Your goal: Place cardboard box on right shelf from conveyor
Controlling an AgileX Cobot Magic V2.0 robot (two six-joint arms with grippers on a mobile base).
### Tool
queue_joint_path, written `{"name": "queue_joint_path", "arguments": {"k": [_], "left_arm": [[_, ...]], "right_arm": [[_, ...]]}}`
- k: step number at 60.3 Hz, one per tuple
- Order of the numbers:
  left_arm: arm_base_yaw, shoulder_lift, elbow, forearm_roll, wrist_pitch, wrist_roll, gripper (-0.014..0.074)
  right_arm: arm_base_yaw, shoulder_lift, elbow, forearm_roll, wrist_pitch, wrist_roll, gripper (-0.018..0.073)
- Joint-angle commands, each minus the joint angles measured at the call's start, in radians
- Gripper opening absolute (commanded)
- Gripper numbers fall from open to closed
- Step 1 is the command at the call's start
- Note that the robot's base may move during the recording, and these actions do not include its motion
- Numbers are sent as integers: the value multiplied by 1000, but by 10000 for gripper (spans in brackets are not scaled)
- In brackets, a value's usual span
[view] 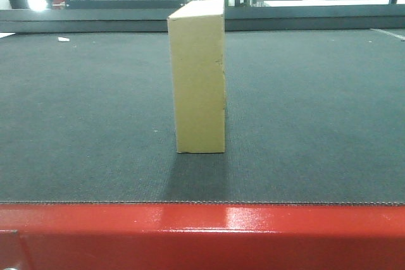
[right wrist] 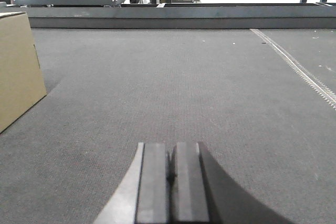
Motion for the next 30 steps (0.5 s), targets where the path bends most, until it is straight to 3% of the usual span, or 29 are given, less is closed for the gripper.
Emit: {"name": "queue_joint_path", "arguments": {"k": [1, 30], "left_arm": [[-8, -13, 8, -6, -86, 0, -116], [-8, -13, 8, -6, -86, 0, -116]], "right_arm": [[-5, -20, -4, -2, -94, -11, 56], [-5, -20, -4, -2, -94, -11, 56]]}}
